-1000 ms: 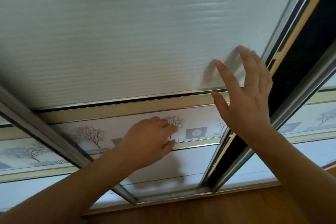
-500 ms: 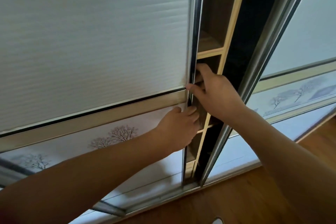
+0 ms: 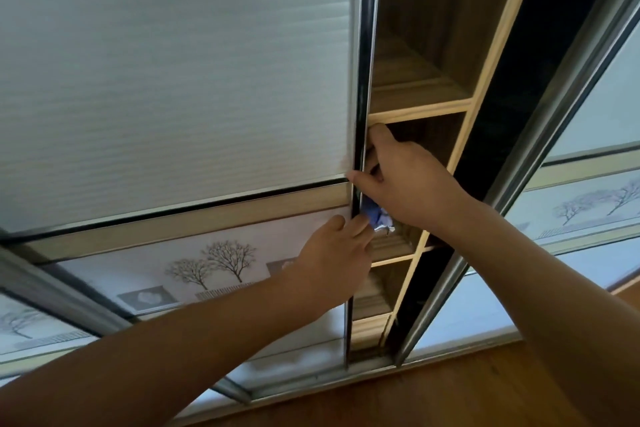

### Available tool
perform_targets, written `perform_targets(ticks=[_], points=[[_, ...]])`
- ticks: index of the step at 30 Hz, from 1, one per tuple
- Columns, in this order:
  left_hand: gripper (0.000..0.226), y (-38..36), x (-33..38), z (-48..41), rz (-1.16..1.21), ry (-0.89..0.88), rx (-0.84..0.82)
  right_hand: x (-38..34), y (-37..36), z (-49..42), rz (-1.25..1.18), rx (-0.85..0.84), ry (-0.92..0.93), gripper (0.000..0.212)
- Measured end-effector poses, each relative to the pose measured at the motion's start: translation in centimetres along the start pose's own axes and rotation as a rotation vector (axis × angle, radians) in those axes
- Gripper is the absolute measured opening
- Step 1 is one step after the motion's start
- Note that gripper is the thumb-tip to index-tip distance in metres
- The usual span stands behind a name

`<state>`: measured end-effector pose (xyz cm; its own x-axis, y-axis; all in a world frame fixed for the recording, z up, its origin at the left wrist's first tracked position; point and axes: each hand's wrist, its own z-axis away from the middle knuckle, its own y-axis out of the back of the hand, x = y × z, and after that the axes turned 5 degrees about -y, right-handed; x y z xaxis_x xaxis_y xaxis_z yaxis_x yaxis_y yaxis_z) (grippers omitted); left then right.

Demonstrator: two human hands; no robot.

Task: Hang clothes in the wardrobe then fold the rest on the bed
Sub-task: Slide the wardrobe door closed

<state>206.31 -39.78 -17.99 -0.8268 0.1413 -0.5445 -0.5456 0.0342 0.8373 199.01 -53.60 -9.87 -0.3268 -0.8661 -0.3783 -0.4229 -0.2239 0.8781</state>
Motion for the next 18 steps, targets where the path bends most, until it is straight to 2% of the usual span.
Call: perform_targets(ticks=[5, 10, 18], points=[[0.023, 0.0, -0.7, 3.0, 0.058, 0.041, -0.023, -2.6, -1.6, -0.5, 0.015, 0.024, 0.052, 0.048], [0.039, -1.0, -1.1, 5.9, 0.084, 0.111, -0.061, -5.3, -3.7, -1.1, -0.032, 0.026, 0.081, 0.045], [0.043, -2.6, -2.0, 9.7, 0.162, 0.26, -0.077, -9.9, -5.8, -2.3, -0.078, -0.031, 0.129, 0.041]])
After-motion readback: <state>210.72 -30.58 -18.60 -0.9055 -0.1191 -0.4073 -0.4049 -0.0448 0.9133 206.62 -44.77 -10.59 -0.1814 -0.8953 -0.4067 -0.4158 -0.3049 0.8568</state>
